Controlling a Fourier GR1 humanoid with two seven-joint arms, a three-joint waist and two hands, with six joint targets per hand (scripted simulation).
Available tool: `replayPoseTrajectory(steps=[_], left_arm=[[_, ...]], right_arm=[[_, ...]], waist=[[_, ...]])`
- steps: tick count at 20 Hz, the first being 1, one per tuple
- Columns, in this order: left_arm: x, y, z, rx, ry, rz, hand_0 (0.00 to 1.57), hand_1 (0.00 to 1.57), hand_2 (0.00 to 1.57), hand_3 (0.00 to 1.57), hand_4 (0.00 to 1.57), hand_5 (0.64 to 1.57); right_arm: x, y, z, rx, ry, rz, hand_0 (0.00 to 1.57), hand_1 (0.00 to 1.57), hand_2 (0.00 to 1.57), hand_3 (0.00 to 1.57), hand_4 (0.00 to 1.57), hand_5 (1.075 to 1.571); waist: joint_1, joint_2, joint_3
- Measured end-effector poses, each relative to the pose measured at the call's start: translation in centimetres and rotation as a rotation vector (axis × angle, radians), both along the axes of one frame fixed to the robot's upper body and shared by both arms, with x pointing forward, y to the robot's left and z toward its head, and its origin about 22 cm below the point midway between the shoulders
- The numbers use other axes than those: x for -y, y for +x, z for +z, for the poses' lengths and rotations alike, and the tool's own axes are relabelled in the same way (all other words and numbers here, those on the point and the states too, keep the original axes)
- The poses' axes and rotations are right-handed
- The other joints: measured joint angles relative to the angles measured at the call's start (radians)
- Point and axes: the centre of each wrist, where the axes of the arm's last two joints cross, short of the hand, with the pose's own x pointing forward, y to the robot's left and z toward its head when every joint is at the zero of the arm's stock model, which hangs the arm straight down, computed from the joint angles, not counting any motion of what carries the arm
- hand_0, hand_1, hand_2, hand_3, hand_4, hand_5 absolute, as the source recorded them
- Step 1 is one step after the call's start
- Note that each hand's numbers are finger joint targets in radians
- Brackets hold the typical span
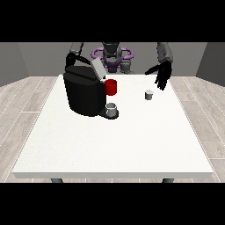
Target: Insert the coffee pod into the coffee machine and close the lid
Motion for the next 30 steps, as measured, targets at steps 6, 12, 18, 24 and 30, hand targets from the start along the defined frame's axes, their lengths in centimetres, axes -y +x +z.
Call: replayPoseTrajectory(steps=[6,12,18,24,30], left_arm=[[-0.7,1.3,-1.1,-0.035,0.089,-0.005,0.00,0.00,0.00,0.00,0.00,1.571],[1.0,3.1,-1.7,0.000,0.163,-0.007,0.95,0.95,0.97,0.66,0.00,1.571],[2.4,4.1,-2.5,0.080,0.278,-0.022,1.04,1.04,1.11,0.91,0.46,1.571],[2.7,4.4,-3.5,0.058,0.423,-0.074,0.87,0.87,1.02,0.88,0.34,1.571],[2.4,5.0,-3.6,-0.019,0.546,-0.104,0.73,0.73,0.96,0.85,0.39,1.571]], right_arm=[[-0.8,0.6,0.5,-0.015,-0.017,-0.003,0.00,0.00,0.00,0.00,0.00,1.571],[-1.1,1.8,0.0,-0.050,0.015,-0.012,0.00,0.00,0.00,0.00,0.00,1.571],[-1.1,2.5,-0.2,-0.066,0.006,0.000,0.00,0.00,0.00,0.00,0.00,1.571],[-1.6,2.8,-0.8,-0.089,-0.005,0.004,0.00,0.00,0.00,0.00,0.00,1.571],[-1.3,3.1,-1.7,-0.098,0.005,0.022,0.00,0.00,0.00,0.00,0.00,1.571]], waist=[[-0.004,0.039,-0.0001],[0.017,0.056,0.0002],[0.018,0.067,0.0003],[0.020,0.067,0.0003],[0.011,0.066,0.0015]])
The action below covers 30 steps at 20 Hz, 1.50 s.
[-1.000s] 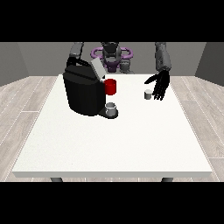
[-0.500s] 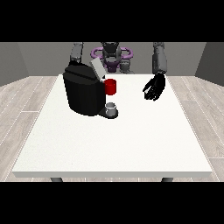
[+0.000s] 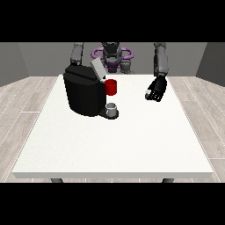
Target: Insert the coffee pod into the coffee machine and close the lid
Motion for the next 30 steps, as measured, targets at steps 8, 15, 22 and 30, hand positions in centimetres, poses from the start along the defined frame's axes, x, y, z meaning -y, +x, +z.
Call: replayPoseTrajectory(steps=[8,15,22,30], left_arm=[[0.8,0.7,-0.7,-0.042,0.025,-0.039,1.19,1.19,1.29,1.22,0.51,1.571],[1.8,2.0,0.4,-0.013,-0.111,-0.097,1.45,1.45,1.43,1.35,0.53,1.571],[5.2,4.2,3.4,-0.084,-0.158,-0.162,1.42,1.42,1.40,1.33,0.53,1.571],[8.5,6.1,7.5,-0.101,-0.171,-0.200,1.33,1.33,1.35,1.32,0.59,1.571]], right_arm=[[0.9,-0.3,-2.4,-0.049,0.018,-0.030,0.00,0.00,0.00,0.00,0.00,1.571],[1.6,-0.1,-2.6,-0.101,-0.050,-0.088,0.00,0.00,0.00,0.00,0.00,1.571],[2.2,-0.6,-5.2,-0.186,-0.073,-0.119,0.00,0.00,0.00,0.00,0.00,1.571],[2.2,-0.7,-5.9,-0.205,-0.072,-0.087,0.00,0.00,0.00,0.00,0.00,1.571]], waist=[[0.016,-0.038,0.0000],[0.031,-0.072,-0.0009],[0.054,-0.157,-0.0006],[0.031,-0.214,-0.0006]])
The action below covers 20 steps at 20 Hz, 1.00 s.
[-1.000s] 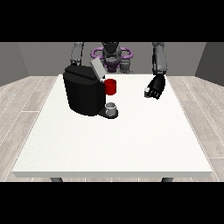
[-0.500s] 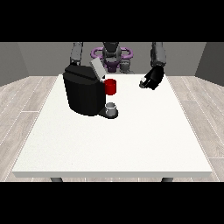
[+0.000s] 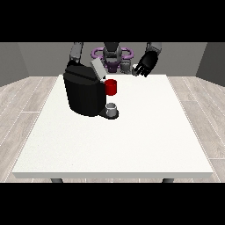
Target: Insert the coffee pod into the coffee machine and close the lid
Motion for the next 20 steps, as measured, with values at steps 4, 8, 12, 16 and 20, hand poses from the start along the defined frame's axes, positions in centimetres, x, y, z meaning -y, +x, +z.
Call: replayPoseTrajectory(steps=[4,8,12,16,20], left_arm=[[1.7,0.8,2.1,0.021,-0.005,-0.011,1.38,1.38,1.40,1.38,0.52,1.571],[2.5,1.9,5.4,0.040,-0.056,0.016,1.23,1.23,1.26,1.27,0.50,1.571],[2.9,2.7,8.6,0.063,-0.097,0.056,1.26,1.26,1.29,1.27,0.49,1.571],[2.7,3.0,11.1,0.118,-0.096,0.068,1.20,1.20,1.27,1.26,0.49,1.571],[2.5,3.2,13.4,0.158,-0.085,0.093,1.22,1.22,1.28,1.23,0.48,1.571]], right_arm=[[-1.6,0.4,0.8,0.018,0.010,0.016,0.00,0.00,0.00,0.00,0.00,1.571],[-1.4,1.0,1.8,0.063,0.024,0.044,0.00,0.00,0.00,0.00,0.00,1.571],[-1.9,1.4,2.7,0.101,0.026,0.058,0.00,0.00,0.00,0.00,0.00,1.571],[-1.9,2.4,4.7,0.155,0.032,0.053,0.00,0.00,0.00,0.00,0.00,1.571],[-1.3,3.2,6.2,0.200,0.018,0.057,0.00,0.00,0.00,0.00,0.27,1.571]], waist=[[-0.020,0.001,-0.0002],[-0.051,0.020,-0.0001],[-0.091,0.041,-0.0001],[-0.119,0.084,0.0000],[-0.145,0.128,0.0000]])
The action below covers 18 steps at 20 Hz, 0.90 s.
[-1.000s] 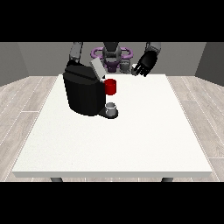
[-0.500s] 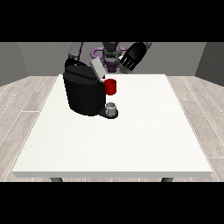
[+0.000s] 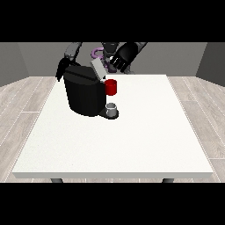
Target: Insert the coffee pod into the coffee machine and close the lid
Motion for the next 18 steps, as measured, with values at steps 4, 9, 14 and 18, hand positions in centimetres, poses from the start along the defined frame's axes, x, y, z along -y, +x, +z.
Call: replayPoseTrajectory(steps=[4,9,14,18], left_arm=[[-0.6,0.1,1.1,0.017,-0.006,0.012,1.26,1.26,1.30,1.24,0.49,1.571],[-0.7,0.3,2.6,0.041,0.003,0.006,1.19,1.19,1.26,1.22,0.46,1.571],[-0.3,0.4,2.2,0.053,0.004,0.007,1.26,1.26,1.29,1.23,0.43,1.571],[0.2,0.4,2.9,0.061,0.005,-0.013,1.21,1.21,1.25,1.22,0.43,1.571]], right_arm=[[-0.2,0.1,1.0,0.029,0.010,-0.003,0.00,0.00,0.00,0.00,0.00,1.571],[-0.4,0.8,2.4,0.062,0.010,-0.010,0.00,0.00,0.00,0.00,0.15,1.571],[-0.6,0.9,2.7,0.062,0.012,-0.013,0.00,0.00,0.00,0.00,0.00,1.571],[0.5,1.4,2.8,0.066,0.007,-0.036,0.00,0.00,0.00,0.00,0.22,1.571]], waist=[[-0.023,0.028,-0.0001],[-0.031,0.073,0.0000],[-0.036,0.091,0.0003],[-0.019,0.108,0.0007]])
